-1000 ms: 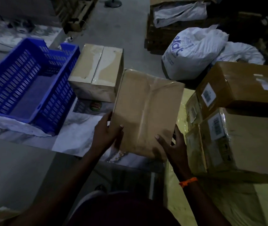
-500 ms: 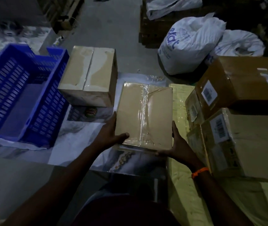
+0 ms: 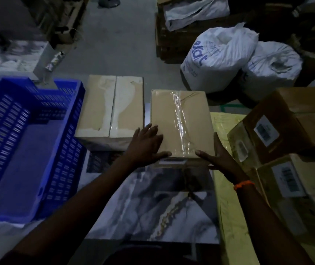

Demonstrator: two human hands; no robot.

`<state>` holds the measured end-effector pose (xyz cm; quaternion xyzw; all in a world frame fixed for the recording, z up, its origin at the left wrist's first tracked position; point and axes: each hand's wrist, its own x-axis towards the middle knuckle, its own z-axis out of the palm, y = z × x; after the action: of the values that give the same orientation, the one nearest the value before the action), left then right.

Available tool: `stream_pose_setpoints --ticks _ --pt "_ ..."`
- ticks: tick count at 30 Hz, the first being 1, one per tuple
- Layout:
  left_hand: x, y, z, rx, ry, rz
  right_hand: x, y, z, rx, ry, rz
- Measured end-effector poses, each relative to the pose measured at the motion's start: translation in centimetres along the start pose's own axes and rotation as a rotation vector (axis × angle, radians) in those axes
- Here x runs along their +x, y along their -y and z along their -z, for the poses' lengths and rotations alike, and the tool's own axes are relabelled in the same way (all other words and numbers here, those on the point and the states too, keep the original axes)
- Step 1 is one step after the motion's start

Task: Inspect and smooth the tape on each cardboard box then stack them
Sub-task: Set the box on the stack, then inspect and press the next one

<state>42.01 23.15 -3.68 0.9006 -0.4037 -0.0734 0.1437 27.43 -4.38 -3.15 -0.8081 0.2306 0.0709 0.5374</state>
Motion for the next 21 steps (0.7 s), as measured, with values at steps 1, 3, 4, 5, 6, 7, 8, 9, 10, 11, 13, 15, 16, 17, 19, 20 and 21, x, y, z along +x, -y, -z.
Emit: stream_pose_setpoints --ticks 1,3,4,5,6,7,8,9,10,11,13,15,16,17,19,20,21 --pt "0.6 1.2 0.3 -0.028 -0.046 0.032 1.1 0.5 -0.4 -0.025 -0.036 -0.001" --pt "1.5 3.9 0.9 -0.075 -0.082 0.136 3.0 1.1 -1.2 -0.046 -0.100 0.053" --pt "1.9 5.2 1.2 -0.075 -0.040 0.188 3.5 1.4 -1.7 -0.045 -0.119 0.064" --pt "2.1 6.3 1.3 -0.053 0.005 0.210 3.9 1.9 -2.1 -0.041 -0.136 0.068" --pt "2.1 7.3 1.2 -0.027 0.028 0.202 4.2 2.1 -2.3 -0.043 -0.155 0.062" --pt "2.0 7.9 1.1 -0.008 0.026 0.174 4.5 2.2 -2.4 -0.038 -0.171 0.061" --pt "1.8 8.4 0.7 0.003 0.019 0.138 4.7 2.1 -2.4 -0.030 -0.190 0.056" --pt "1.4 8.8 0.4 0.017 0.005 0.092 4.8 2.0 -2.5 -0.032 -0.202 0.047" --pt "1.1 9.0 0.0 0.031 -0.011 0.046 4.8 2.0 -2.6 -0.035 -0.213 0.030" --pt "0.9 9.2 -0.3 0.049 -0.017 0.012 4.9 1.9 -2.7 -0.032 -0.224 0.007" --pt "0.7 9.4 -0.4 0.064 -0.012 -0.008 5.3 0.9 -2.9 -0.022 -0.259 -0.034" --pt "0.6 9.2 -0.3 0.047 -0.041 0.004 5.6 0.6 -3.3 -0.014 -0.304 -0.061" --pt "0.7 9.1 -0.3 0.033 -0.075 0.005 5.6 1.0 -3.6 -0.019 -0.327 -0.073" --pt "0.9 8.9 -0.1 0.019 -0.127 -0.001 5.3 1.8 -4.0 -0.031 -0.342 -0.071" --pt "2.3 9.1 1.1 -0.007 -0.233 0.005 4.8 2.2 -4.9 -0.103 -0.359 -0.070" --pt "3.6 9.7 2.0 -0.017 -0.244 0.031 4.5 2.4 -5.3 -0.151 -0.361 -0.058" --pt "5.2 10.5 3.1 -0.018 -0.223 0.064 4.2 2.4 -5.6 -0.208 -0.349 -0.052"
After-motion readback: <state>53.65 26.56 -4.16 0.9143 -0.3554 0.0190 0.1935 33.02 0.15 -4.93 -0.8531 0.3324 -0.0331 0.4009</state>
